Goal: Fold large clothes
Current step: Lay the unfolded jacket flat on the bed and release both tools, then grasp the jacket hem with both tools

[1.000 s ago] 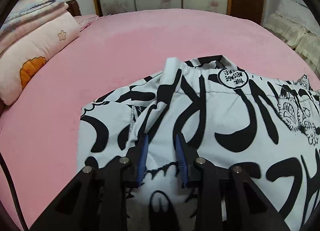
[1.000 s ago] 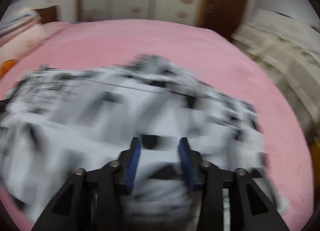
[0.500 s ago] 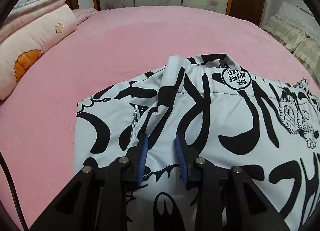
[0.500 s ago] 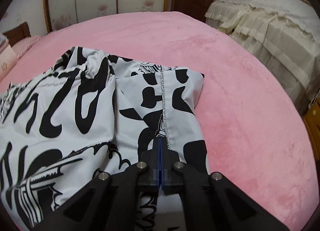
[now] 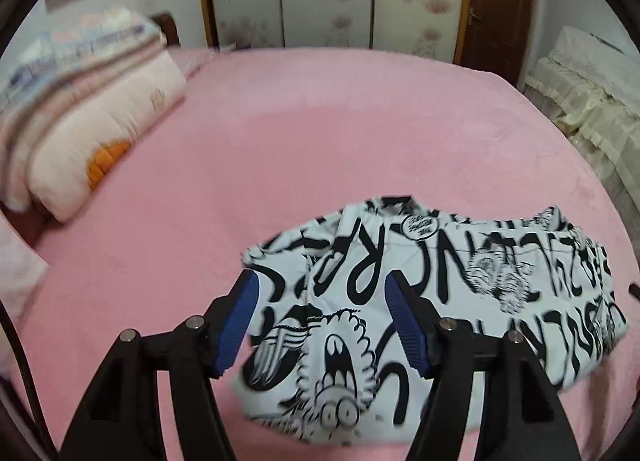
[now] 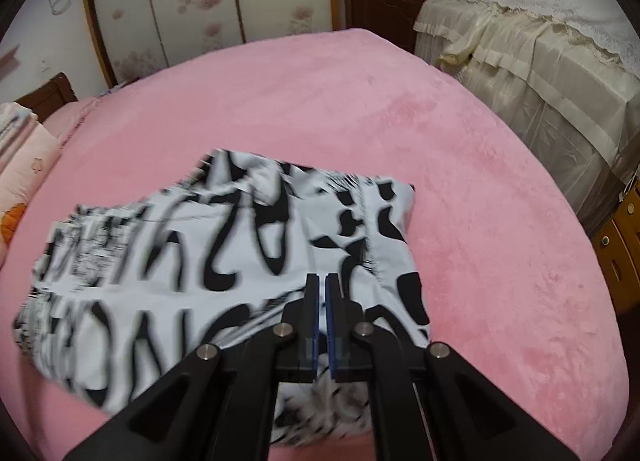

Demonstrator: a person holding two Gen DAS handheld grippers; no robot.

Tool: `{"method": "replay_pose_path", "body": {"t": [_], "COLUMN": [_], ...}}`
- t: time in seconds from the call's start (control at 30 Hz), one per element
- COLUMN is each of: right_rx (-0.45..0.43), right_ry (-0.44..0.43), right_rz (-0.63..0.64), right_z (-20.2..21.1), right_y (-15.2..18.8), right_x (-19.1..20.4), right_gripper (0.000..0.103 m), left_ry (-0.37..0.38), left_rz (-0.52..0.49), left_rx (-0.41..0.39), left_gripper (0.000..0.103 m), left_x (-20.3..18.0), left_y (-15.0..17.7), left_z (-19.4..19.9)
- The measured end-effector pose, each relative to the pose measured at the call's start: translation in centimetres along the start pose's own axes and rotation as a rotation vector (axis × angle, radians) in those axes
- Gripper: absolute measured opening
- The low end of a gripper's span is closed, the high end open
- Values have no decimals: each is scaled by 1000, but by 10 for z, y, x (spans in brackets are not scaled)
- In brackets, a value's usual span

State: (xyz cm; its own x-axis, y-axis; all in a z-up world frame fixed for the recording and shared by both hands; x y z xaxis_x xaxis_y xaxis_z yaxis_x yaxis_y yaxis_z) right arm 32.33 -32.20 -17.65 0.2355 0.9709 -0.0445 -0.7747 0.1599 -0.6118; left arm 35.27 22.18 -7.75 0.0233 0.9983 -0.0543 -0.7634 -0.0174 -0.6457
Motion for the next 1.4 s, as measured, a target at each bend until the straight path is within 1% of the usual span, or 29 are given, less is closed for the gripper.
{"method": "replay_pose_path", "body": {"t": [0.03, 0.1, 0.2, 0.23, 0.27, 0.3, 0.33, 0.37, 0.5, 0.57, 0.63, 0.67, 0.8, 0.9, 1.07, 1.23, 1.4], "right_rx": [-6, -16, -49, -62, -73, -86, -102, -119, -176, -194, -209, -218, -261, -273, -274, -225, -183], "right_ry": [-19, -35, -64, -82, -96, -113, -131, -143, -186, -217, -242, -247, -235, -218, -230, -242, -251], "right_rz": [4, 17, 49, 55, 60, 66, 70, 73, 97, 97, 91, 88, 113, 141, 151, 165, 172], "right_z": [13, 33, 67, 80, 90, 101, 113, 123, 159, 172, 181, 183, 181, 169, 148, 120, 94], "right_y": [-2, -6, -11, -12, -14, -15, -17, -18, -18, -14, -8, -5, 15, 34, 62, 84, 93], "right_x": [8, 20, 44, 53, 59, 67, 75, 81, 107, 119, 130, 134, 153, 165, 180, 194, 204], "right_gripper": [4, 5, 9, 14, 22, 27, 35, 39, 39, 39, 39, 39, 39, 39, 39, 39, 39], "left_ry": [-10, -20, 2, 8, 23, 29, 37, 45, 41, 50, 80, 110, 202, 252, 317, 379, 455], "left_rz": [-20, -45, -63, -64, -60, -58, -52, -45, -14, 10, 53, 87, 173, 265, 411, 493, 588], "left_rx": [-11, -36, -59, -60, -59, -56, -55, -56, -52, -46, -36, -27, 2, 33, 65, 83, 77], "left_gripper": [72, 77, 78, 78, 78, 78, 78, 78, 79, 79, 79, 79, 79, 79, 79, 79, 79], "left_x": [-5, -14, -32, -36, -43, -46, -50, -54, -62, -66, -70, -73, -79, -76, -62, -56, -53], "left_y": [-3, -9, -11, -10, -8, -8, -5, -3, 14, 27, 45, 59, 102, 137, 178, 197, 198], "left_z": [13, 39, 70, 77, 84, 87, 93, 97, 107, 108, 105, 100, 79, 56, 20, -14, -45]}}
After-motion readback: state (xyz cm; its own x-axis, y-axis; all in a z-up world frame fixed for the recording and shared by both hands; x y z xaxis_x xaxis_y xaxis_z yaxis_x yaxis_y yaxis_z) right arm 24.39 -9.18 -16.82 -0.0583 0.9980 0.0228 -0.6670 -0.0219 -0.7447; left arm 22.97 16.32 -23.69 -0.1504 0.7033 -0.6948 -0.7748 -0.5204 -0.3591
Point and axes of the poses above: each gripper's, at about its wrist camera, not at the fingertips, and z roughly against the way its jaws point, x to its left, y to its underside, the point moved 10 cm from there along -z, roughly the way its jaws point, and after that the axes turned 7 degrees about y, right-handed, at the moved point
